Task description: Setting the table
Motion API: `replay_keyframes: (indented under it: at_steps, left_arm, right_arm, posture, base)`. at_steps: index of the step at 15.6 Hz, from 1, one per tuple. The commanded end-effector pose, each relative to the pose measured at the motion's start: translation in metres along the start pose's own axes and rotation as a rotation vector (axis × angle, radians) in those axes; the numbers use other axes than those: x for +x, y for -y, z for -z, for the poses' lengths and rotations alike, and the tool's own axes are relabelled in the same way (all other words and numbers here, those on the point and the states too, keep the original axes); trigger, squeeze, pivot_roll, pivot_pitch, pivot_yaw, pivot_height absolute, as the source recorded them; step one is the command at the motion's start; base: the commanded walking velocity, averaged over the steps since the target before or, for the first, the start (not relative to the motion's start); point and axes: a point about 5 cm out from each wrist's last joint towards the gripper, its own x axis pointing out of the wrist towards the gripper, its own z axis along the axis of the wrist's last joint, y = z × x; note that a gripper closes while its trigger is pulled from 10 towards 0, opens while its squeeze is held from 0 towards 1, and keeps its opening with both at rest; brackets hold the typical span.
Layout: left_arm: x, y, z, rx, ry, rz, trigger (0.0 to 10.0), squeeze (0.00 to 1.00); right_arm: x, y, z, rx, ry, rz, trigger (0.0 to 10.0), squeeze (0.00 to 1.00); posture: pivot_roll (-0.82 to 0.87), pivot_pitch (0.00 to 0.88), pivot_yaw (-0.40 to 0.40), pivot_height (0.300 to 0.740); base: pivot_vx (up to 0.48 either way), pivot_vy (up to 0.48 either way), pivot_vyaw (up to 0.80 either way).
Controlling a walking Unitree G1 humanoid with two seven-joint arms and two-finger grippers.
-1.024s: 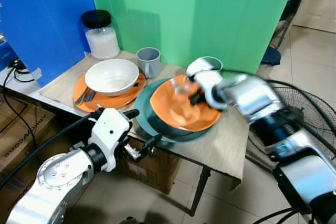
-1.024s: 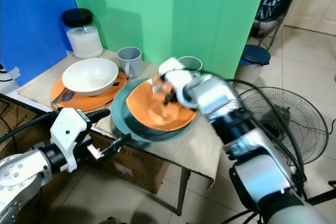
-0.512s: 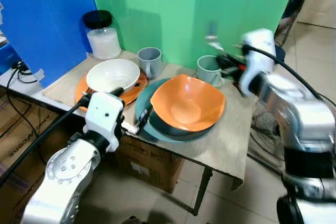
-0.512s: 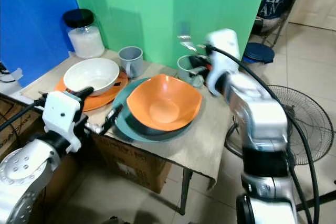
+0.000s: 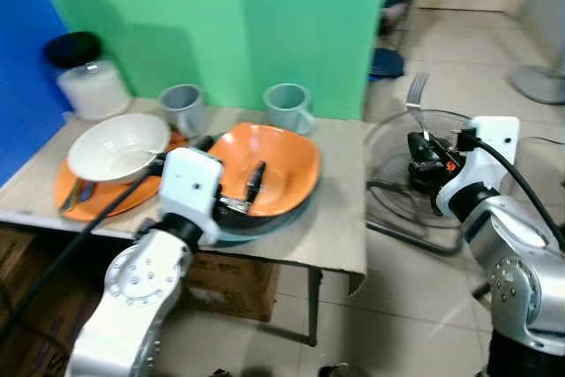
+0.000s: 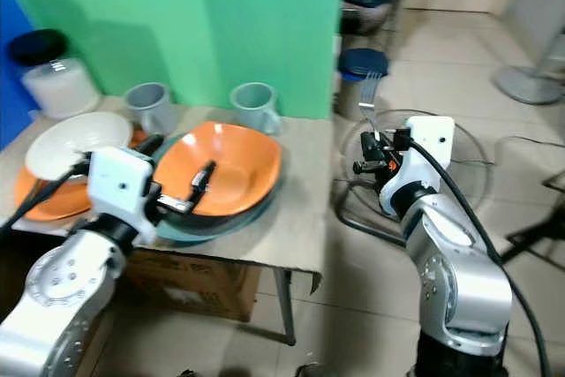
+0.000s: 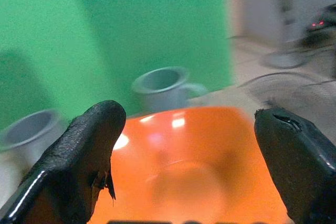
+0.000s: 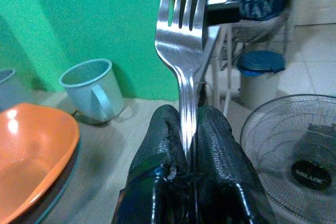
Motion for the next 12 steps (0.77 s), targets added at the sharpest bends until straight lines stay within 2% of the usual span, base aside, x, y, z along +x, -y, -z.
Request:
replay_keyframes:
  at_steps: [1, 2, 3, 5, 7, 10, 12]
  left_arm:
    - [0.003, 0.003, -0.002, 0.005, 0.012, 0.029, 10.0, 0.00]
    - [0.004, 0.004, -0.002, 0.004, 0.013, 0.029, 10.0, 0.00]
    - [0.006, 0.000, 0.000, 0.014, 0.000, -0.025, 10.0, 0.00]
    - [0.003, -0.009, 0.005, 0.024, -0.029, -0.098, 10.0, 0.00]
    - [-0.001, -0.015, 0.007, 0.042, -0.041, -0.122, 10.0, 0.00]
    - [-0.006, -0.028, 0.011, 0.026, -0.080, -0.242, 10.0, 0.00]
    - [-0.014, -0.032, 0.013, 0.068, -0.083, -0.280, 10.0, 0.00]
  right_arm:
    - [-0.002, -0.002, -0.007, 0.001, 0.047, 0.005, 10.0, 0.00]
    - [-0.003, -0.002, -0.007, -0.001, 0.046, 0.008, 10.0, 0.00]
    - [-0.001, -0.002, -0.004, -0.046, 0.070, 0.049, 10.0, 0.00]
    - [0.002, -0.003, 0.000, -0.051, 0.074, 0.067, 10.0, 0.00]
    - [0.003, -0.007, 0.008, -0.035, 0.052, 0.058, 10.0, 0.00]
    - [0.004, -0.013, 0.016, -0.034, 0.010, 0.011, 10.0, 0.00]
    - [0.004, -0.016, 0.019, -0.098, 0.008, -0.003, 10.0, 0.00]
  posture:
    - [-0.14, 0.000, 0.082, 0.740]
    - [-0.14, 0.000, 0.084, 0.740]
    - [-0.14, 0.000, 0.082, 0.740]
    - [-0.14, 0.000, 0.079, 0.740]
    - [-0.13, 0.000, 0.074, 0.740]
    - [-0.12, 0.000, 0.062, 0.740]
    - [-0.12, 0.000, 0.049, 0.740]
  base:
    - [0.000, 0.000, -0.79]
    - [0.000, 0.000, -0.79]
    - [0.000, 0.000, -0.78]
    - [0.000, 0.000, -0.78]
    - [0.000, 0.000, -0.79]
    - [0.000, 0.000, -0.80]
    - [0.000, 0.000, -0.80]
